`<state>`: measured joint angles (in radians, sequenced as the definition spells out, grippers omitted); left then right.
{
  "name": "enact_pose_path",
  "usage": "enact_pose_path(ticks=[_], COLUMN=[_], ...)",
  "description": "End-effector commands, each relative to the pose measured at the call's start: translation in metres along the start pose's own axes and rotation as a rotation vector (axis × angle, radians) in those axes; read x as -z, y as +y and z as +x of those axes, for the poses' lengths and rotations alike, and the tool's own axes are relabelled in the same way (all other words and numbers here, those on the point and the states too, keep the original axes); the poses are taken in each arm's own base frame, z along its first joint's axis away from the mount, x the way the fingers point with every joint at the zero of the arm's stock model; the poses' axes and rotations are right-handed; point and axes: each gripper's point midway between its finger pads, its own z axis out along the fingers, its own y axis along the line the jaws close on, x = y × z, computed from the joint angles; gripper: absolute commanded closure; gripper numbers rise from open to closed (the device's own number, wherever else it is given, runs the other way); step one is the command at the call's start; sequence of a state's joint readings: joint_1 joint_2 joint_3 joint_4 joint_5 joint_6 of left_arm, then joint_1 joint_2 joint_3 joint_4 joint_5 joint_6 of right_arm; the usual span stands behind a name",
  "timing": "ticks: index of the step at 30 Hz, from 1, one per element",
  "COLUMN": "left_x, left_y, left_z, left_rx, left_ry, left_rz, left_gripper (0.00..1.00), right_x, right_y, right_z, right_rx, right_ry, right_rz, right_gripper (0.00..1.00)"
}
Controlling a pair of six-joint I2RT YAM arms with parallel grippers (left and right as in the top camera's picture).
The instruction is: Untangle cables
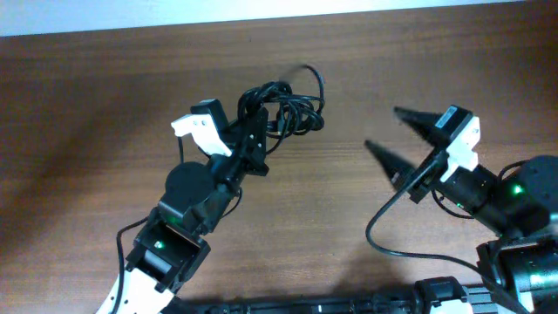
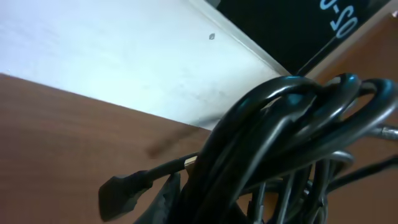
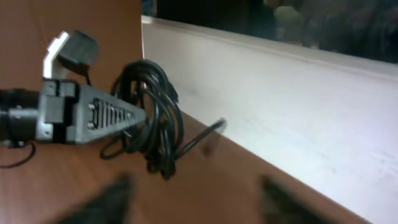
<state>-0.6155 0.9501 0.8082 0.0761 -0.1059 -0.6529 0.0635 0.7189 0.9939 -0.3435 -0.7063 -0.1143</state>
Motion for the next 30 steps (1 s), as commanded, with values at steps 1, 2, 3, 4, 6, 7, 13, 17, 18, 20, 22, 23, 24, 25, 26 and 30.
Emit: enact_pose_path(ticks=[1,2,3,4,6,7,13,17,18,20,22,23,24,25,26,30], left_x=[0.014,0.015,0.017,0.02,0.028,0.029,0.033,0.032,0.031,0.028,0.018,0.017,0.017,0.018,0.019,0.02], left_y=[-0.024,-0.027,-0.038,-0.048,-0.072,-0.073,-0.105,-0.105,-0.105,-0.104,-0.098,-0.098,-0.1,-0.103,-0.105,-0.107], left_z=[-0.011,-0.009,-0.004,0.0,0.005,0.005,0.015,0.015,0.017,0.021,0.03,0.032,0.032,0.03,0.026,0.026], left_rx=[-0.13,-0.156,-0.215,-0.248,-0.319,-0.319,-0.343,-0.343,-0.342,-0.341,-0.334,-0.334,-0.332,-0.336,-0.34,-0.342], left_ry=[-0.016,-0.009,0.015,0.031,0.051,0.05,0.075,0.075,0.078,0.094,0.124,0.128,0.13,0.116,0.098,0.098], left_rz=[0.111,0.13,0.195,0.253,0.401,0.404,0.618,0.618,0.616,0.619,0.604,0.606,0.617,0.63,0.639,0.65], left_gripper=[1.0,1.0,1.0,1.0,1.0,1.0,1.0,1.0,1.0,1.0,1.0,1.0,1.0,1.0,1.0,1.0], right_x=[0.004,0.006,0.01,0.013,0.014,0.014,0.003,0.001,0.0,0.0,0.0,0.0,0.0,0.0,0.0,-0.002], right_y=[0.026,0.037,0.054,0.063,0.066,0.066,0.057,0.055,0.055,0.054,0.054,0.054,0.054,0.054,0.054,0.05], right_z=[-0.008,-0.009,-0.01,-0.01,-0.01,-0.009,-0.001,0.001,0.001,0.002,0.002,0.002,0.002,0.002,0.002,0.003], right_rx=[0.022,0.066,0.132,0.175,0.189,0.188,0.153,0.143,0.142,0.14,0.14,0.14,0.14,0.14,0.14,0.14], right_ry=[-0.023,-0.035,-0.058,-0.074,-0.079,-0.078,-0.049,-0.041,-0.041,-0.039,-0.039,-0.039,-0.039,-0.039,-0.039,-0.032], right_rz=[-0.144,-0.208,-0.306,-0.365,-0.384,-0.384,-0.383,-0.384,-0.384,-0.385,-0.385,-0.385,-0.385,-0.385,-0.385,-0.358], right_gripper=[0.21,0.21,0.21,0.21,0.25,0.28,0.49,0.84,0.87,0.96,0.96,0.96,0.95,0.85,0.85,0.96])
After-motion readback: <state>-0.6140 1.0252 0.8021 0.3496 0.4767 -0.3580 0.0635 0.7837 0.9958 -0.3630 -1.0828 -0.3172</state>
